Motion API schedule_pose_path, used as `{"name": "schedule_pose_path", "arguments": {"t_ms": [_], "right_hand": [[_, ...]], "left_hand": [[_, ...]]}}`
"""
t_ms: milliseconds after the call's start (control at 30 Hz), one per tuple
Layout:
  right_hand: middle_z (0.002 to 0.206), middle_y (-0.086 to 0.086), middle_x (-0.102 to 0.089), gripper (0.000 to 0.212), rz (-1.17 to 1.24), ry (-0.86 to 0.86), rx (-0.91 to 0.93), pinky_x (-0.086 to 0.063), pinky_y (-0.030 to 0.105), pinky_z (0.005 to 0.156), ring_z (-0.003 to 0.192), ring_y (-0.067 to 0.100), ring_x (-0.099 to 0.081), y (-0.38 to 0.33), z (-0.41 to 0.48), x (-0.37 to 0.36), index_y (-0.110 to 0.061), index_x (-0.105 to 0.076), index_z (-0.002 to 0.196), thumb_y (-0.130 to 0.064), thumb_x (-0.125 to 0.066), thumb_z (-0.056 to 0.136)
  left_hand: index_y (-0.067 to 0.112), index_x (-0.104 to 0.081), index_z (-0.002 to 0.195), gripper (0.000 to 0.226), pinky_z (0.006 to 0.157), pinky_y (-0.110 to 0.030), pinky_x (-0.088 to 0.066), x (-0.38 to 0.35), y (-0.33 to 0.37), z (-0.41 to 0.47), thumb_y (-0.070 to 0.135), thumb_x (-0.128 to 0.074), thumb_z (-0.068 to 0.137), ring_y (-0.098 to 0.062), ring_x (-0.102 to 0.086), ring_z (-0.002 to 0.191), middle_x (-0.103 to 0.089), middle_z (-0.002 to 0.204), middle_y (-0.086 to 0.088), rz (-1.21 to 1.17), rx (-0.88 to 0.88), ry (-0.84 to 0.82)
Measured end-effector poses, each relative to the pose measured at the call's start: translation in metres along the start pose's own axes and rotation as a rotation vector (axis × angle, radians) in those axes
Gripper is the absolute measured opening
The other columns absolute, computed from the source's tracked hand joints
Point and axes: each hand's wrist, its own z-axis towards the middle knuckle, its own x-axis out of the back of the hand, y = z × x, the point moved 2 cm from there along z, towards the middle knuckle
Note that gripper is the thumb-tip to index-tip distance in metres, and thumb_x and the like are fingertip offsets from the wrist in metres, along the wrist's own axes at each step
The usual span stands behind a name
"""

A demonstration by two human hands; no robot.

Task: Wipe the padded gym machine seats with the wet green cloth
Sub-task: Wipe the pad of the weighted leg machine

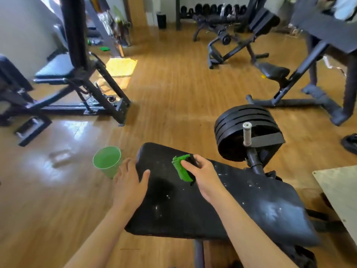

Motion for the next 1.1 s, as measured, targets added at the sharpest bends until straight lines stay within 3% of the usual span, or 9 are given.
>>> {"name": "schedule_pose_path", "arguments": {"t_ms": [100,167,333,433,633,733,833,1000,1100], "right_hand": [[0.092,0.001,-0.073,0.007,-0.105,-0.066,0.035,-0.053,0.026,0.075,0.087,0.014,-0.069,-0.014,0.015,-0.034,-0.014,-0.067,0.095,-0.015,-0.069,0.088],[0.092,0.004,-0.071,0.006,-0.178,-0.077,0.075,-0.054,0.027,0.076,0.087,0.016,-0.068,-0.023,0.028,-0.052,-0.014,-0.065,0.092,-0.015,-0.069,0.089],[0.101,0.010,-0.067,0.019,-0.382,-0.064,0.164,-0.053,0.026,0.078,0.093,0.019,-0.064,-0.023,0.069,-0.078,-0.008,-0.061,0.099,-0.020,-0.071,0.087],[0.105,0.005,-0.058,0.025,-0.650,-0.117,0.204,-0.045,0.024,0.080,0.097,0.016,-0.057,-0.002,0.083,-0.083,-0.007,-0.058,0.098,-0.026,-0.071,0.087],[0.091,-0.004,-0.046,0.025,-0.994,-0.187,0.517,-0.029,0.019,0.073,0.094,0.013,-0.041,0.001,0.088,-0.080,-0.017,-0.048,0.087,-0.034,-0.067,0.089],[0.093,-0.004,-0.045,0.025,-1.019,-0.259,0.565,-0.030,0.017,0.071,0.094,0.011,-0.041,-0.003,0.097,-0.078,-0.018,-0.051,0.088,-0.035,-0.068,0.088],[0.096,-0.003,-0.048,0.024,-0.979,-0.199,0.594,-0.034,0.010,0.068,0.094,0.012,-0.047,-0.010,0.114,-0.073,-0.014,-0.061,0.094,-0.035,-0.070,0.086],[0.100,0.001,-0.053,0.028,-0.859,-0.181,0.496,-0.038,0.015,0.074,0.094,0.014,-0.054,-0.013,0.139,-0.078,-0.018,-0.064,0.112,-0.031,-0.070,0.088],[0.101,-0.002,-0.055,0.028,-0.812,-0.193,0.501,-0.042,0.018,0.079,0.095,0.012,-0.054,-0.011,0.138,-0.085,-0.018,-0.064,0.110,-0.027,-0.073,0.085]], "left_hand": [[0.014,-0.051,0.122,0.039,0.095,-0.042,-0.045,-0.017,-0.020,0.002,0.044,-0.040,0.100,-0.025,-0.054,0.111,-0.055,0.123,-0.007,-0.291,0.201,0.014],[0.016,-0.055,0.108,0.037,0.080,-0.037,-0.048,-0.024,-0.023,0.000,0.047,-0.037,0.100,-0.018,-0.056,0.092,-0.059,0.106,-0.003,-0.340,0.295,0.027],[0.021,-0.055,0.095,0.038,0.073,-0.032,-0.048,-0.026,-0.024,-0.002,0.053,-0.035,0.098,-0.010,-0.053,0.082,-0.056,0.092,0.005,-0.252,0.365,0.110],[0.024,-0.053,0.092,0.036,0.070,-0.028,-0.042,-0.026,-0.020,-0.003,0.052,-0.032,0.099,-0.009,-0.049,0.080,-0.051,0.087,0.008,-0.092,0.317,0.160],[0.026,-0.047,0.086,0.031,0.064,-0.027,-0.036,-0.023,-0.010,0.000,0.048,-0.030,0.100,-0.009,-0.047,0.074,-0.048,0.081,0.009,0.052,0.304,0.190],[0.026,-0.047,0.085,0.032,0.060,-0.027,-0.034,-0.023,-0.008,-0.001,0.049,-0.028,0.099,-0.009,-0.046,0.070,-0.047,0.079,0.010,0.123,0.302,0.215],[0.025,-0.050,0.085,0.036,0.056,-0.027,-0.039,-0.025,-0.009,0.000,0.050,-0.026,0.097,-0.008,-0.046,0.067,-0.048,0.077,0.010,0.136,0.294,0.228],[0.026,-0.052,0.088,0.034,0.059,-0.026,-0.044,-0.026,-0.010,0.000,0.050,-0.028,0.095,-0.006,-0.048,0.069,-0.050,0.079,0.011,0.080,0.284,0.242],[0.027,-0.053,0.090,0.033,0.061,-0.025,-0.045,-0.026,-0.010,0.000,0.050,-0.029,0.095,-0.006,-0.050,0.071,-0.051,0.082,0.011,0.059,0.286,0.248]]}}
